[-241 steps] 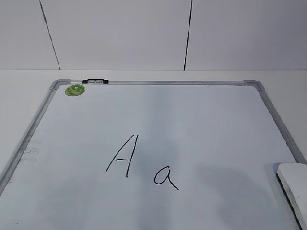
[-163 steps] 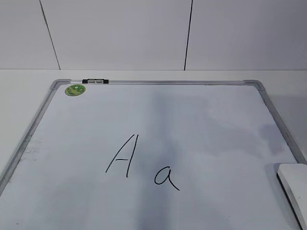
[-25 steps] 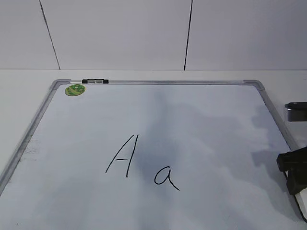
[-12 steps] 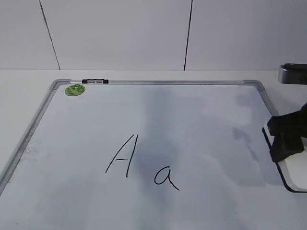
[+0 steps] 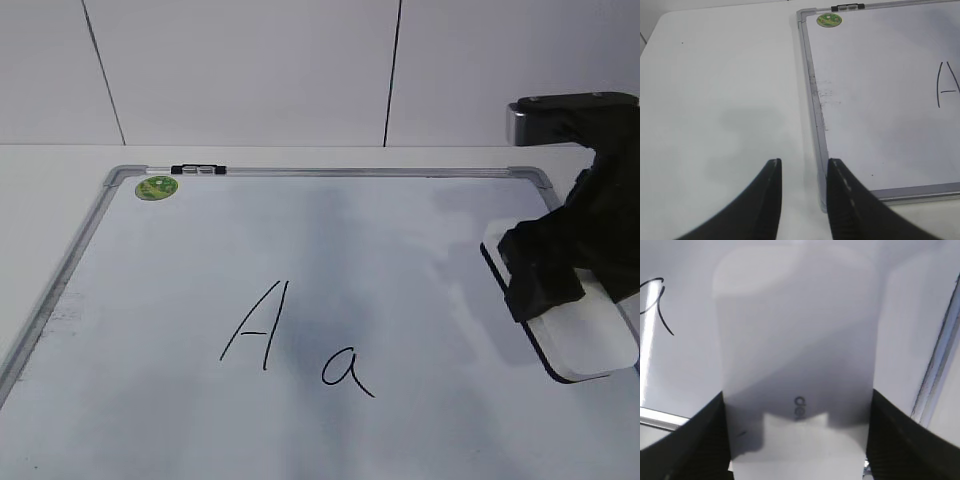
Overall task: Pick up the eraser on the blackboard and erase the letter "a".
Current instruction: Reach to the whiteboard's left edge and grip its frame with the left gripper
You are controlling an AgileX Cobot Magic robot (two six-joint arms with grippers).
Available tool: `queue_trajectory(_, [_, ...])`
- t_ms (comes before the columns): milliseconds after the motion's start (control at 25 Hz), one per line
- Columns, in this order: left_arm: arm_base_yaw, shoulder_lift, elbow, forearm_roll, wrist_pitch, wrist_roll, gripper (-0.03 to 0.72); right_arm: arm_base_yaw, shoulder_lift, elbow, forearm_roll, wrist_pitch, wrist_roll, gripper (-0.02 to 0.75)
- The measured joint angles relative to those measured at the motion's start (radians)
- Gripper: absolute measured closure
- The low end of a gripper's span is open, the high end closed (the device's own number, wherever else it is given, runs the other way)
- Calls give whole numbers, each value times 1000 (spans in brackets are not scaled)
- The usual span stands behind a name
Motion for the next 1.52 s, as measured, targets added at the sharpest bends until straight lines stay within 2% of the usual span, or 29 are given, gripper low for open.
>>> queue_trajectory(160, [0,0,0,0,0,0,453,36,0,-11,-31,30,6,179])
queue_trajectory(720, [0,26,0,-9,0,0,453,38,0,-13,-94,74,26,179])
queue_trajectory(1120, [0,384,-33,-9,-54,0,452,38,0,-13,-97,75,30,179])
queue_trajectory(1520, [0,836,-295,-10,-194,0,452,38,0,-13,-98,71,30,179])
